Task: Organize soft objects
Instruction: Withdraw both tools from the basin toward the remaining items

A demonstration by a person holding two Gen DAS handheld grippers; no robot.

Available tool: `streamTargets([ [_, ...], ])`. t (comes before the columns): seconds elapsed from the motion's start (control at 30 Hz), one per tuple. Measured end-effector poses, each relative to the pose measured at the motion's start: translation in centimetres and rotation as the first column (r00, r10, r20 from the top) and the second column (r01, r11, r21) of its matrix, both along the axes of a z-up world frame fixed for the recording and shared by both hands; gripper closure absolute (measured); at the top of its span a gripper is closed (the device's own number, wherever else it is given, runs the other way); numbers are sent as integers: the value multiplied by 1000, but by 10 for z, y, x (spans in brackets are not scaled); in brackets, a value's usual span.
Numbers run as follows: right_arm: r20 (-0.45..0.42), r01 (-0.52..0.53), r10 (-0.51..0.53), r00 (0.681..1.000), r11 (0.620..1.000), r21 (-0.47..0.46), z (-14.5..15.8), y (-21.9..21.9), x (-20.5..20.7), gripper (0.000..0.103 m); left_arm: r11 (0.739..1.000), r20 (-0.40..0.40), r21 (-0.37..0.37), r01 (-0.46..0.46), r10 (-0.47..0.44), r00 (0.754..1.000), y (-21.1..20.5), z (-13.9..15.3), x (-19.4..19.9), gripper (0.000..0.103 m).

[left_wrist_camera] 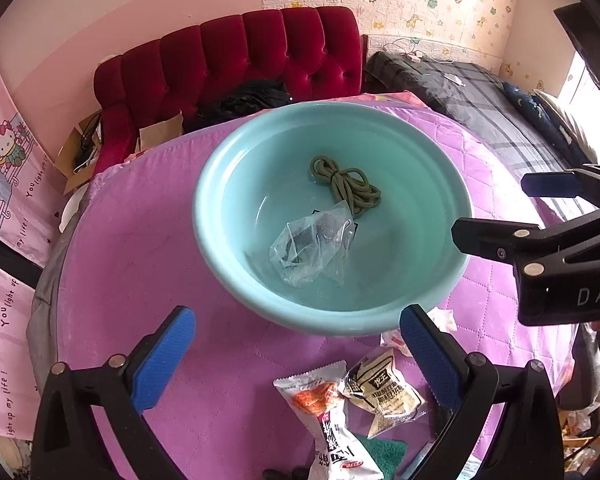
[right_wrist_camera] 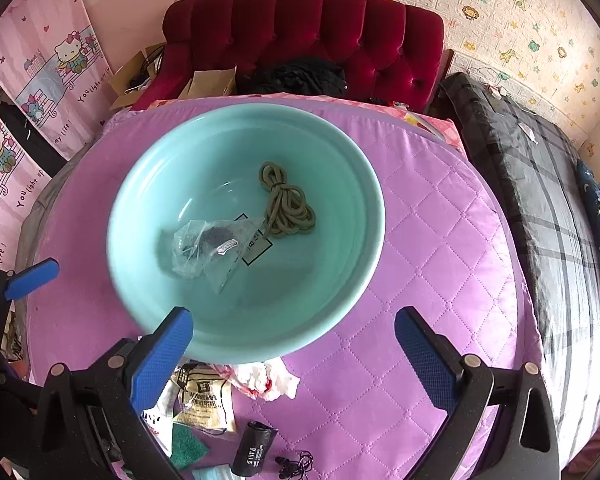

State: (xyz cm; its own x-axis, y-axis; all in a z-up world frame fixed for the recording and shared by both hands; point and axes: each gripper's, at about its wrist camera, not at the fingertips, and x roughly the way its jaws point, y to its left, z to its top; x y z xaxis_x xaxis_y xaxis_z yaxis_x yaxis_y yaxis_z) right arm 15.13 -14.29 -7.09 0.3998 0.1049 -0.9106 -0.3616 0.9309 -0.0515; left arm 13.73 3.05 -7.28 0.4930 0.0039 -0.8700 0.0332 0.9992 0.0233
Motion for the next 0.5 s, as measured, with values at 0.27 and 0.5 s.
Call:
streamTargets([
  [0.27, -6, 1, -1, 1000, 1000, 5, 8, -9, -31, 0, 999, 18, 3, -41, 40, 999, 6, 10, -38, 0],
  [0.5, 1, -24, 24, 1000, 1000, -8, 8, -14, -62, 0, 998, 38, -15, -59, 60, 997, 6, 17, -71, 0],
])
